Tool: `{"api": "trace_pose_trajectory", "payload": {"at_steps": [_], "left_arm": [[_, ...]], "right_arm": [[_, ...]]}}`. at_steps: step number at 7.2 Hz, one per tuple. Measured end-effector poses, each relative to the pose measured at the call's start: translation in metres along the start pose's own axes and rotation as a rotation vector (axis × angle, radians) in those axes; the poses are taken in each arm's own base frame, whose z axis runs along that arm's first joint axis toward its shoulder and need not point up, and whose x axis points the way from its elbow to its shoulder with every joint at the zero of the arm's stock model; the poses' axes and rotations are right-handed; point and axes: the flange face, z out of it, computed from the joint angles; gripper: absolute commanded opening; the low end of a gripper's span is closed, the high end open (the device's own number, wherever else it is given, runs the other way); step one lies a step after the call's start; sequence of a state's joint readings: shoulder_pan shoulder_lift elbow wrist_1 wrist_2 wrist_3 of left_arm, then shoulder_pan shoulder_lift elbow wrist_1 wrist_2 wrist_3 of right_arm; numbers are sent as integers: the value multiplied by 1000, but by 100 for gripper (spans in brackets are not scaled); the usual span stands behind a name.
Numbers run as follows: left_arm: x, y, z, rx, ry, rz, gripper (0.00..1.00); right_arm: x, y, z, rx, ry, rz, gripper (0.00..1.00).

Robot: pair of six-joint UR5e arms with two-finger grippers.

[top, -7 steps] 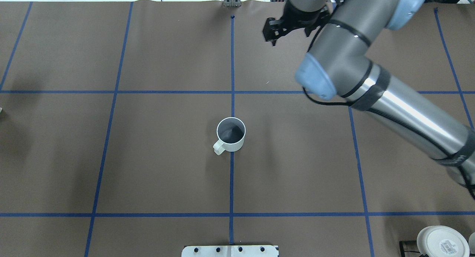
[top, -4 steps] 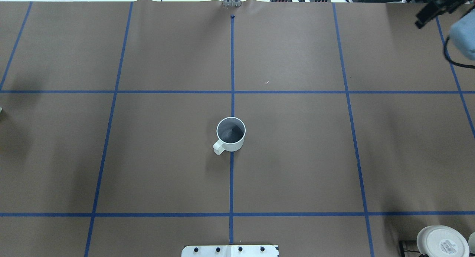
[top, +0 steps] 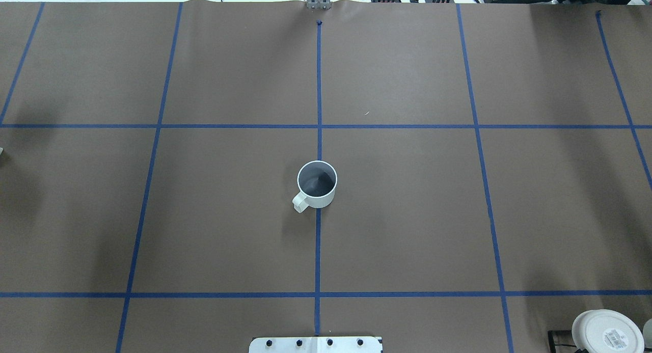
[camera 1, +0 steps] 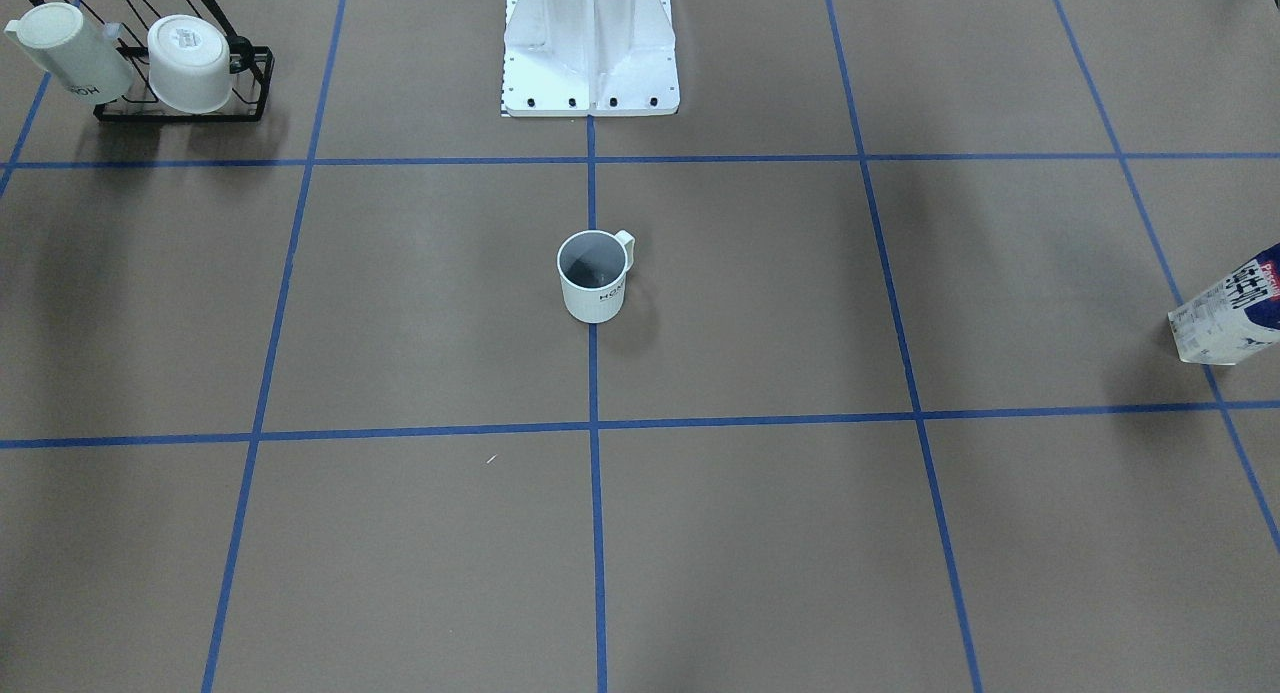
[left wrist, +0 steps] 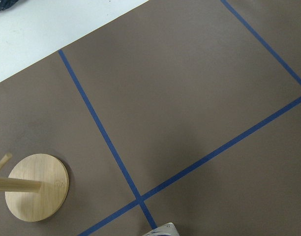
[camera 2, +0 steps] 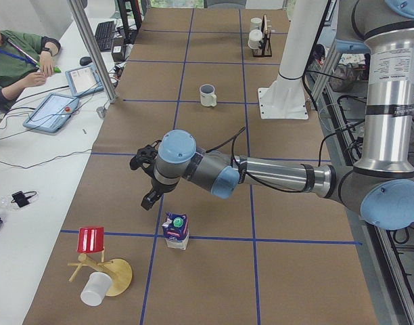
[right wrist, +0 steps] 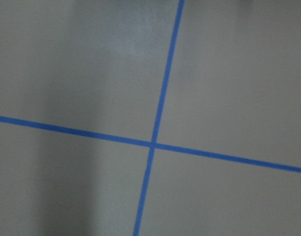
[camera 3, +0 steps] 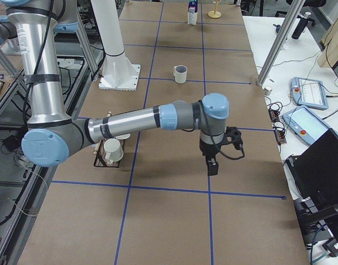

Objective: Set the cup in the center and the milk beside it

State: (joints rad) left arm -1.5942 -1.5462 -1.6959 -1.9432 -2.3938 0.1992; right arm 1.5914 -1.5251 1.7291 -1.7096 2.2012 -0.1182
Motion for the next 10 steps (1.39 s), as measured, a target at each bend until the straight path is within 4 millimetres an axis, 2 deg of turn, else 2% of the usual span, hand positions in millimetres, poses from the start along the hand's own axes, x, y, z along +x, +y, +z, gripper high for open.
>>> {"api": "trace_pose_trajectory", "payload": {"at_steps": [1,2,3,7,10], "left_arm": [[-5,7,5,-13,1,-18,99],[-12,15,13,-30,2,-47,99],[-22,22,23,-46,4,-77,99],[-34,40,45,-94,-7,-141,99],[-25,42,70,-93,-1,-225,98]], "right_arm": [[23,39,24,-19,22,19,100],[33,62,39,-15,23,22,100],[36,71,46,-11,11,24,100],[41,76,56,-16,-2,31,100],[43,77,59,-19,-3,33,100]]}}
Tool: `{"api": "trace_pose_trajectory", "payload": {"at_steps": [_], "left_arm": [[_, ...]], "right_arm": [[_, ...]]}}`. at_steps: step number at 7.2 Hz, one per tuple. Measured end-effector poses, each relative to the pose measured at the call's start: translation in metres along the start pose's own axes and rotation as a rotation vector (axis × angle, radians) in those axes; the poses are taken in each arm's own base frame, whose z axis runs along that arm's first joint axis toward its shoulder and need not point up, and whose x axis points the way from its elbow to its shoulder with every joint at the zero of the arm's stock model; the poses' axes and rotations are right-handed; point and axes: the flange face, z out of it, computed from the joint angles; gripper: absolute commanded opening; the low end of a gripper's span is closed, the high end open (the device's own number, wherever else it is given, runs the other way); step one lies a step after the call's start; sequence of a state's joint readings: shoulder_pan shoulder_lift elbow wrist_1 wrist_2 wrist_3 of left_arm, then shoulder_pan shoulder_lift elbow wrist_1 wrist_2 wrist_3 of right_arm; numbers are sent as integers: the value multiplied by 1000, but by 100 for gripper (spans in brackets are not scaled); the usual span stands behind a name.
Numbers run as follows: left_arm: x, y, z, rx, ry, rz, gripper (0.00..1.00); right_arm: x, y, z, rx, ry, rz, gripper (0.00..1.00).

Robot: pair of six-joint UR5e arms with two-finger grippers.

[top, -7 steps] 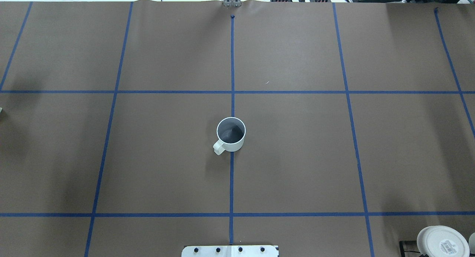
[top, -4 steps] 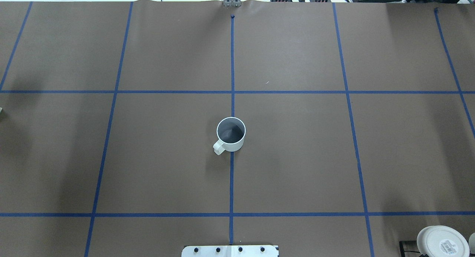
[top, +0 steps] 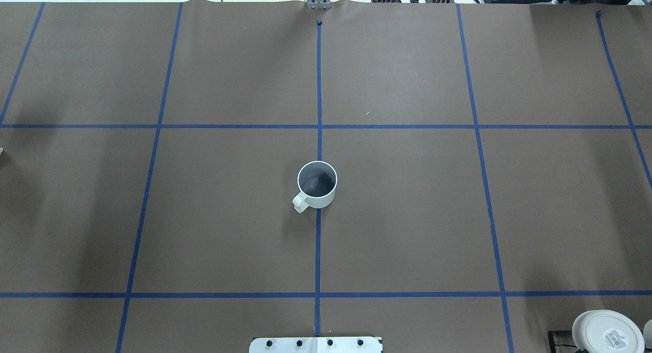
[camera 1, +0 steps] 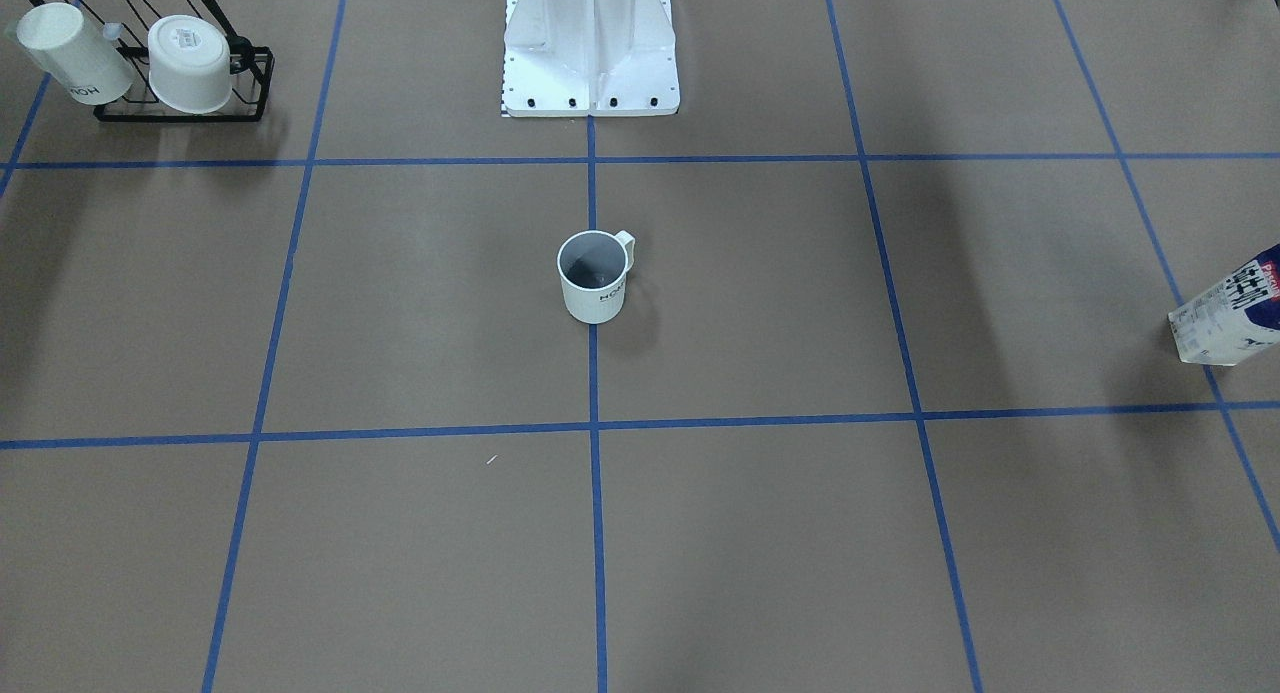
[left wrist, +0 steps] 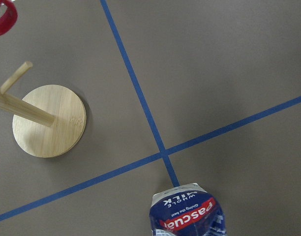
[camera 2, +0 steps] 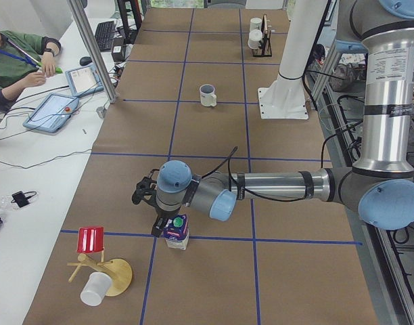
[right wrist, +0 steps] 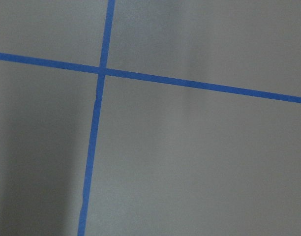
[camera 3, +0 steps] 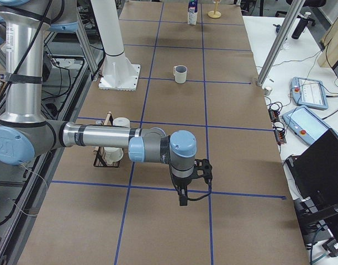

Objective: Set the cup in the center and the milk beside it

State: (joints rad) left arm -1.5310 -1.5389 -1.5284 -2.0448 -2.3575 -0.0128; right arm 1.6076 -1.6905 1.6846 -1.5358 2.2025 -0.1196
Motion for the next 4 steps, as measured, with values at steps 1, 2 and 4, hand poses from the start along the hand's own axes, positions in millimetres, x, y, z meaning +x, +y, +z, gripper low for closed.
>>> {"api": "trace_pose_trajectory", "payload": {"at_steps": [1,2,4], "left_arm": [[-2,5,14,2,6,-16,98],[-3,9,24,2,12,-32,98],[4,18,36,9,26,-68,75]], "right_arm": [[1,0,1,-1,1,1,100],[1,0,1,-3,1,2,100],[2,1,3,-5,2,2,100]]}}
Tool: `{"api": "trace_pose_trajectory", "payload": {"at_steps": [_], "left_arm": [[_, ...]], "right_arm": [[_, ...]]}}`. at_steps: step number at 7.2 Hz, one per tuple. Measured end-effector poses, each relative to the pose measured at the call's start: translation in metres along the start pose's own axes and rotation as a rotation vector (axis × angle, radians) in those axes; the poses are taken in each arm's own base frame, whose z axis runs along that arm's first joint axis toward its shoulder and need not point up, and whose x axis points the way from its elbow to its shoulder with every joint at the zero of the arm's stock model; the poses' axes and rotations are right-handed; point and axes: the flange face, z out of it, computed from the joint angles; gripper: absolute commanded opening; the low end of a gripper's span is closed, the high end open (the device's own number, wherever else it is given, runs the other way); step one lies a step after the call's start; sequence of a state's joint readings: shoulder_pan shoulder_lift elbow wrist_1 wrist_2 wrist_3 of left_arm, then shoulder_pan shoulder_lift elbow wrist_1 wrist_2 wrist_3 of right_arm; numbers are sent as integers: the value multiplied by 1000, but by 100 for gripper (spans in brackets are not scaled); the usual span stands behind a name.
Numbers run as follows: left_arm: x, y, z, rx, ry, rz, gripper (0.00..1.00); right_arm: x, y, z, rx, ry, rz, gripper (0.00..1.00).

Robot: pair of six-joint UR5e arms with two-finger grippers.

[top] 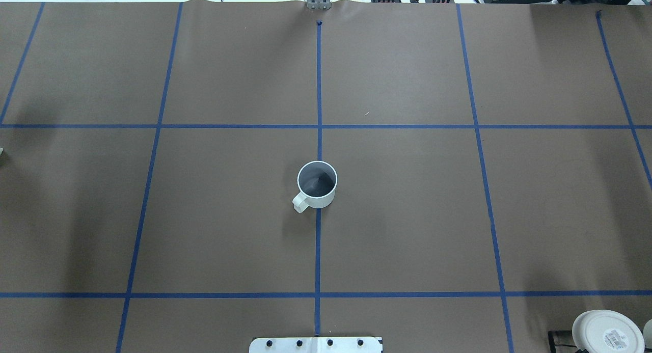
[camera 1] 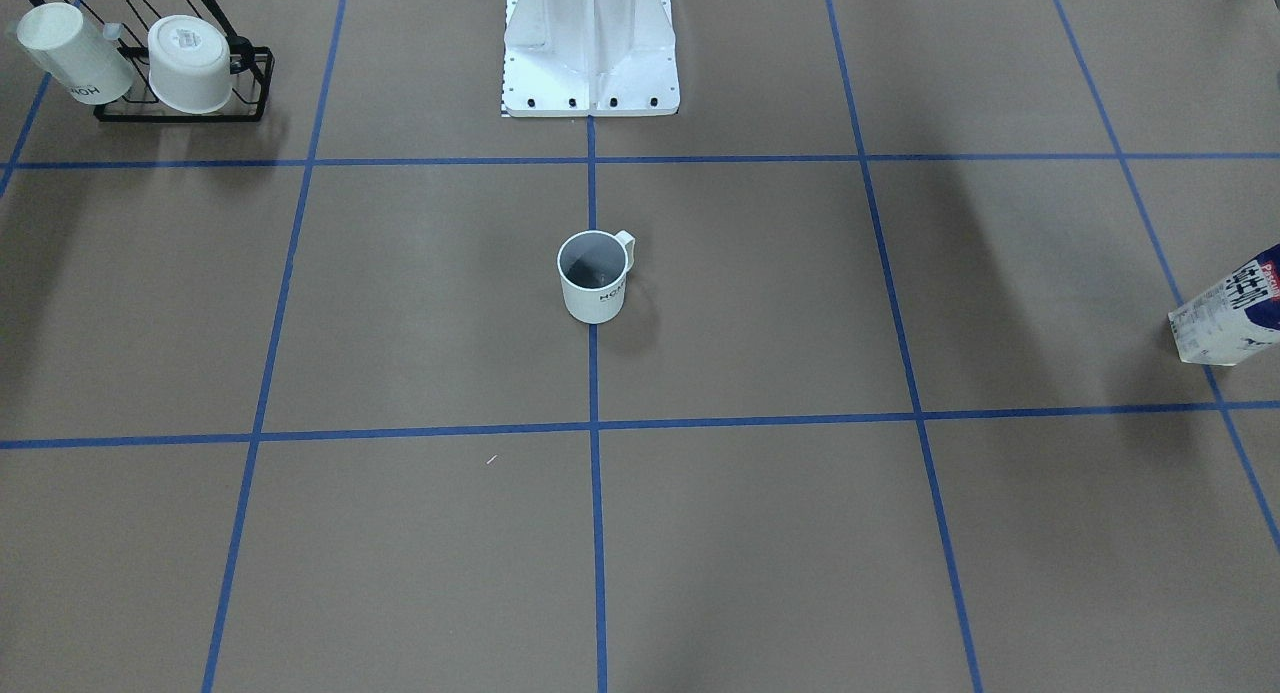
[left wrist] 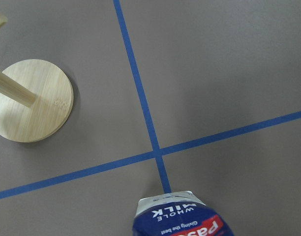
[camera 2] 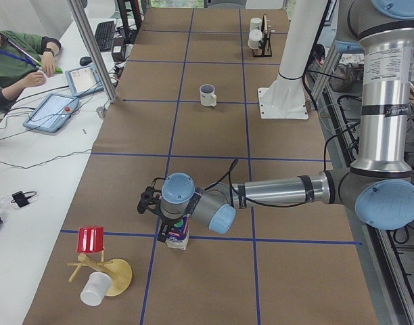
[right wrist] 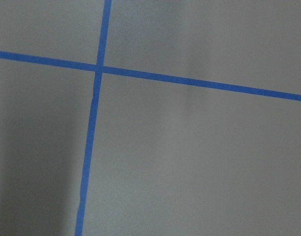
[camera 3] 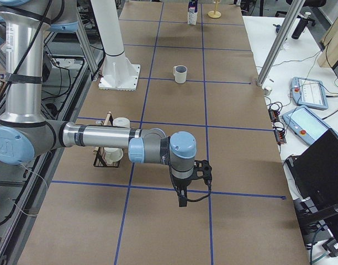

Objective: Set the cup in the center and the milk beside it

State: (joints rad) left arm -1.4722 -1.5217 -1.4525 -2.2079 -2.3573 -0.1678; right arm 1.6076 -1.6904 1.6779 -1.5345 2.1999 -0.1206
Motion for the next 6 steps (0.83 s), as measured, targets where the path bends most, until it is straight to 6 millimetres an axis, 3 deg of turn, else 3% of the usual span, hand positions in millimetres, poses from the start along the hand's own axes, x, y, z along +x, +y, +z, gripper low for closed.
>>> {"api": "trace_pose_trajectory", "payload": {"at_steps": [1,2,3,6], "left_arm": [[4,4,4,9,7,-23,53],[5,9,6,13,11,-36,21],[5,13,7,14,12,-42,0],[4,18,9,14,12,-41,0]], "right_arm": [[0,0,0,-1,0,0,100],[1,0,1,-1,1,0,100],[1,0,1,-1,1,0,100],[1,0,1,-1,2,-2,100]]}}
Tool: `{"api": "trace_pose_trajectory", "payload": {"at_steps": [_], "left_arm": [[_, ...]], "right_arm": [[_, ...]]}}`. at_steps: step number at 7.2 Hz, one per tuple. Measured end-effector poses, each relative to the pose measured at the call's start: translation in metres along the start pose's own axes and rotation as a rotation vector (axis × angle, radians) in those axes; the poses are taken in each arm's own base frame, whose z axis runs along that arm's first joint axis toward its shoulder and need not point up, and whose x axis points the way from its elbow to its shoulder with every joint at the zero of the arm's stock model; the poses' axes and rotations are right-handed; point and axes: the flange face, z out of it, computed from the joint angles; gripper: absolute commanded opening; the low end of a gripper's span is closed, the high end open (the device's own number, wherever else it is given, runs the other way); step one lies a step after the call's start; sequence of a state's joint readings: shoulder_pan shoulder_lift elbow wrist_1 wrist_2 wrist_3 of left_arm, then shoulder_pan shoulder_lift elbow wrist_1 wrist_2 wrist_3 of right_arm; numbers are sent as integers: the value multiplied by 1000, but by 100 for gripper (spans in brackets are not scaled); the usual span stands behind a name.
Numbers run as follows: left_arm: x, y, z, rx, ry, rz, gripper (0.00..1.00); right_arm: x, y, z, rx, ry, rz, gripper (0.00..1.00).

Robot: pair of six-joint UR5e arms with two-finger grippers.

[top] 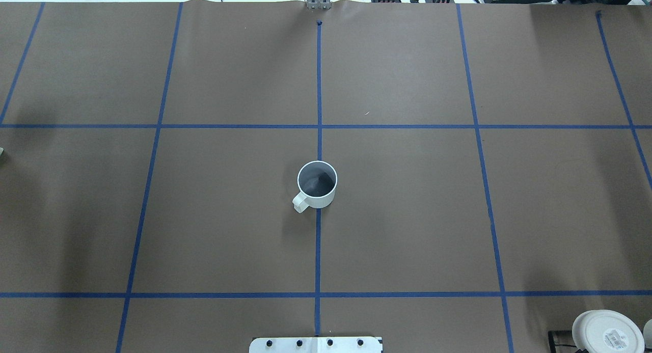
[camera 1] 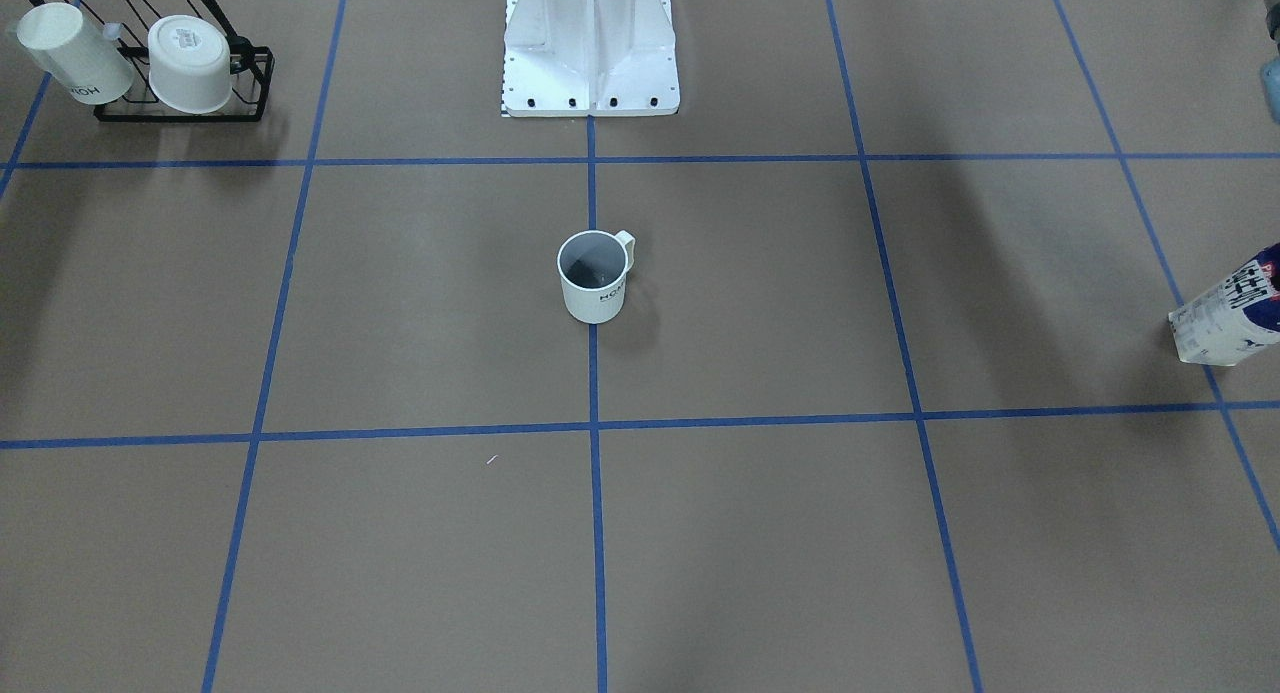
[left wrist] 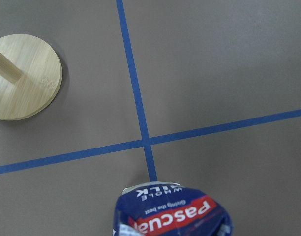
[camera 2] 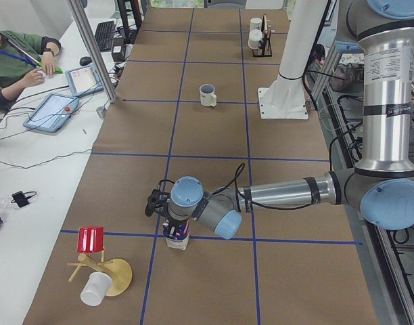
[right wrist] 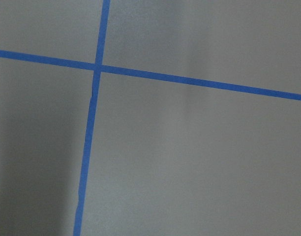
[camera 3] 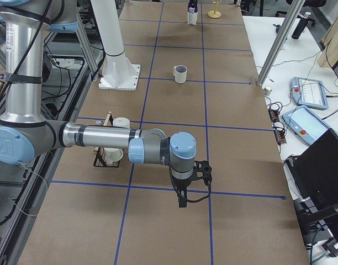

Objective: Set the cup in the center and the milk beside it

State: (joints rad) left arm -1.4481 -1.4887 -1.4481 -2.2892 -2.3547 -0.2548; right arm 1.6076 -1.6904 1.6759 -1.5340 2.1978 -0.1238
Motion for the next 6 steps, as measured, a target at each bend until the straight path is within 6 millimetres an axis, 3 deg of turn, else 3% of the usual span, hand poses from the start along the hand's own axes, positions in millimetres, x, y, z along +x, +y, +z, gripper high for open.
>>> {"api": "trace_pose_trajectory", "payload": {"at_steps": [3,6], "left_arm": [[2,-2,-2,7,-4,7,0],[17,-18,-15,28,8,23,0]], "right_arm": [[0,0,0,-1,0,-6,100],[0,0,1,-2,-1,-8,100]]}}
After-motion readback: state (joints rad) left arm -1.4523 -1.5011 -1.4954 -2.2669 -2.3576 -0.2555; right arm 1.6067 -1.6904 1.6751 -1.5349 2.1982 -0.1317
